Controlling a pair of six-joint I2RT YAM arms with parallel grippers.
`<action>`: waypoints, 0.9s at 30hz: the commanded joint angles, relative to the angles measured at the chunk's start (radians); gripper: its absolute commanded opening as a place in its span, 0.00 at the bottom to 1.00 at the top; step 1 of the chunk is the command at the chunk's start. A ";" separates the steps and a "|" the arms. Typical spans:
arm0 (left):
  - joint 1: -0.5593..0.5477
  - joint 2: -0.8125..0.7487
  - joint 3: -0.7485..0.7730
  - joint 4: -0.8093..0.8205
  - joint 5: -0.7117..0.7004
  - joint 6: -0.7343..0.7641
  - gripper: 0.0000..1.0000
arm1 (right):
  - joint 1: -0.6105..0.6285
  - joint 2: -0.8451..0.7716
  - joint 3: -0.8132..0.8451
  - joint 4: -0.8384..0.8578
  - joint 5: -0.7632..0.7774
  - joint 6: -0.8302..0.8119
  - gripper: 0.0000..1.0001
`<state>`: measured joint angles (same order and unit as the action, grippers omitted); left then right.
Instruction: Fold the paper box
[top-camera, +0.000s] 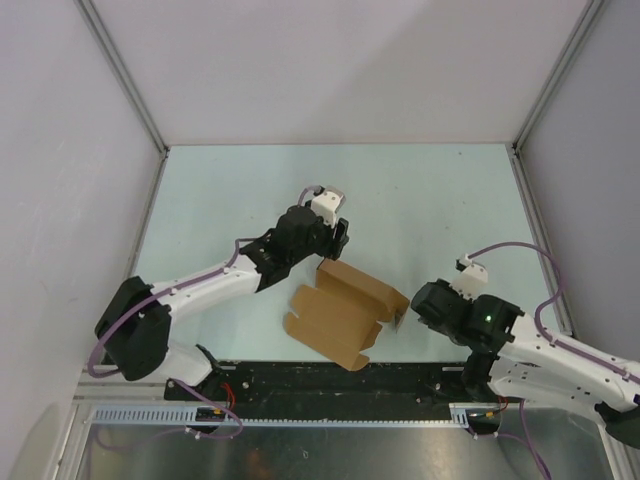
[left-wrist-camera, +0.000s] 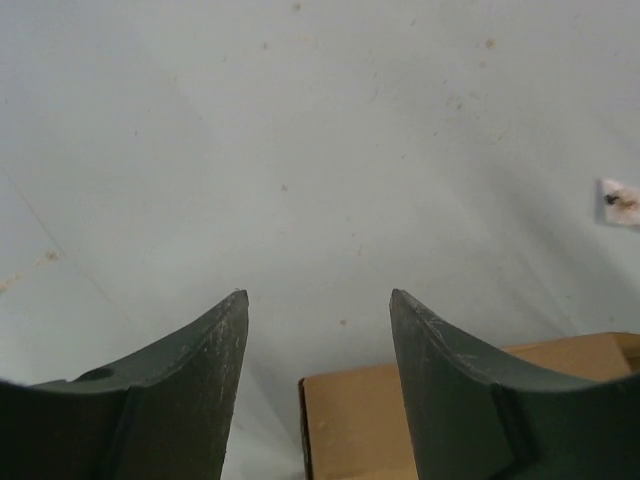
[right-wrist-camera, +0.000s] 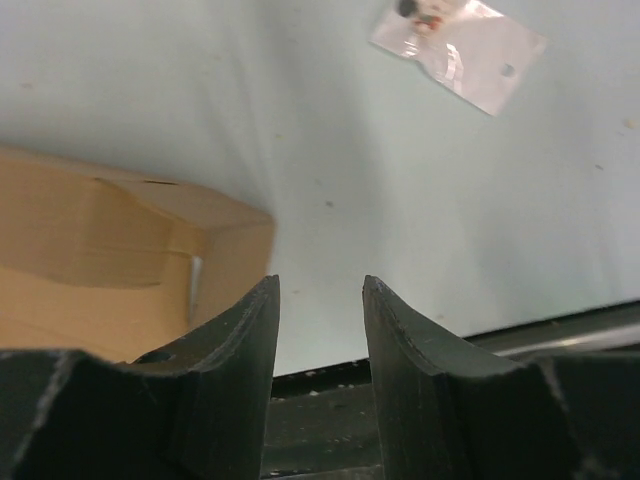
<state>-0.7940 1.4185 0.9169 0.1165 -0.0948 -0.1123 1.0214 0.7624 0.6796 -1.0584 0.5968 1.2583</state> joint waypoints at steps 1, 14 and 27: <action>0.027 0.031 0.051 -0.064 -0.037 0.002 0.64 | -0.001 0.067 0.044 -0.138 0.021 0.107 0.44; 0.111 -0.033 -0.131 -0.109 -0.135 -0.204 0.62 | -0.156 0.155 -0.089 0.287 -0.163 -0.129 0.40; 0.111 -0.036 -0.202 -0.109 -0.059 -0.239 0.57 | -0.201 0.273 -0.118 0.446 -0.250 -0.195 0.40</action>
<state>-0.6842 1.4117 0.7265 -0.0101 -0.1867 -0.3183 0.8368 1.0096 0.5682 -0.6964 0.3706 1.0962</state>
